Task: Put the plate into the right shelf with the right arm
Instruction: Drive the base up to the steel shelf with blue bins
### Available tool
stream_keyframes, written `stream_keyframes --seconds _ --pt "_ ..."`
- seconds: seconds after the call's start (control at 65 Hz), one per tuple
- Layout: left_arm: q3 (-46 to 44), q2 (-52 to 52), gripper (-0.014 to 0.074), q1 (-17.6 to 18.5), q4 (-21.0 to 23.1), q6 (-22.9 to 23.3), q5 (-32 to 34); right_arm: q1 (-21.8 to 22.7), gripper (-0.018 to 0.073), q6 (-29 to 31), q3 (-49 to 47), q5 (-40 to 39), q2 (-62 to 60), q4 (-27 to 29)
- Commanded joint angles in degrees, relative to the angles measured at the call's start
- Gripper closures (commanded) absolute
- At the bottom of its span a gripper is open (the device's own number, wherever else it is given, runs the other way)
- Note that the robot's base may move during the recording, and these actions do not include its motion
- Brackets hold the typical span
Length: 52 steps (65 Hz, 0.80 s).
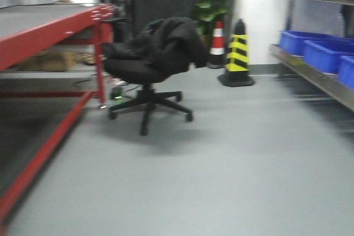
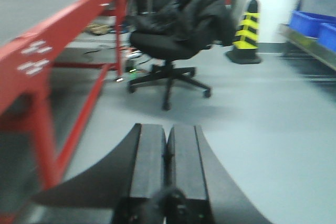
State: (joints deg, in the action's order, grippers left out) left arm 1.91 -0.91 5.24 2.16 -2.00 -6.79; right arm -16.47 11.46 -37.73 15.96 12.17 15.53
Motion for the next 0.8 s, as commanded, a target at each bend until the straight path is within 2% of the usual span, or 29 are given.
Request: stream_keyframes --seconds 0.0,0.785 --pt "0.5 -0.3 0.0643 -0.1 0.2 0.2 4.9 0.3 0.0503 0.2 -1.5 -5.7 0.7 0.2" --pt "0.5 -0.3 0.0643 -0.1 0.2 0.2 4.9 0.3 0.0503 0.2 -1.5 -5.7 0.7 0.2"
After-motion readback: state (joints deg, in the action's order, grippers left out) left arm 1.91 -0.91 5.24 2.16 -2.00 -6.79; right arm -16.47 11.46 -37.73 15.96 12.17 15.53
